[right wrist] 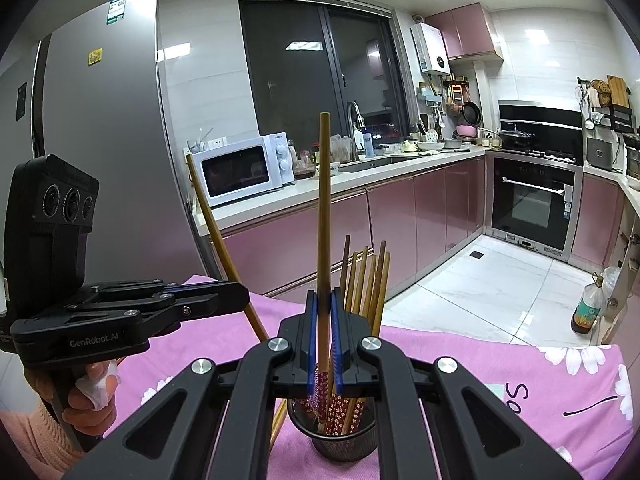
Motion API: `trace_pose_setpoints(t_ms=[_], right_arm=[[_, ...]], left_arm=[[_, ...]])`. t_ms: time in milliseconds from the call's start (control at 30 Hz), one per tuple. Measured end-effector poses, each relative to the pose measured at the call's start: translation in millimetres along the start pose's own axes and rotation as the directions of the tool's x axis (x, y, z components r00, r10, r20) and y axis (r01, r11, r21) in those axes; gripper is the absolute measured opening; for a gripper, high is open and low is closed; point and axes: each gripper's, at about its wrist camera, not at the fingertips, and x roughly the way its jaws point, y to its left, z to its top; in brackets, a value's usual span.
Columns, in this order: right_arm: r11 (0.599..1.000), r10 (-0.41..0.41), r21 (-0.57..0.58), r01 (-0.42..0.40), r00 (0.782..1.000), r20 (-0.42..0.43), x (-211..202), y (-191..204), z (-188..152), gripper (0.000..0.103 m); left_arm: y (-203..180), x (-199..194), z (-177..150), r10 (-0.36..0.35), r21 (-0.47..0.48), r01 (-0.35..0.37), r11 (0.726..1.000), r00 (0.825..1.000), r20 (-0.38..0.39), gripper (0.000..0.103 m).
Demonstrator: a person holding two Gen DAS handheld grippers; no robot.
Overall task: Organize utensils
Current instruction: 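Lower the chopstick into the cup with the left gripper while the right gripper inserts its own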
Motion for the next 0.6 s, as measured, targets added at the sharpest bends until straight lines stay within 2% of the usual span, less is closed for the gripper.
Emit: trace_pose_setpoints(t_ms=[600], right_arm=[[1.000,-0.008,0.004,0.008,1.000,-0.022,7,-5,-4,0.005]], left_arm=[[5,14,-8,0.007,-0.001,-0.008,1.000,1.000,-0.022,0.007]])
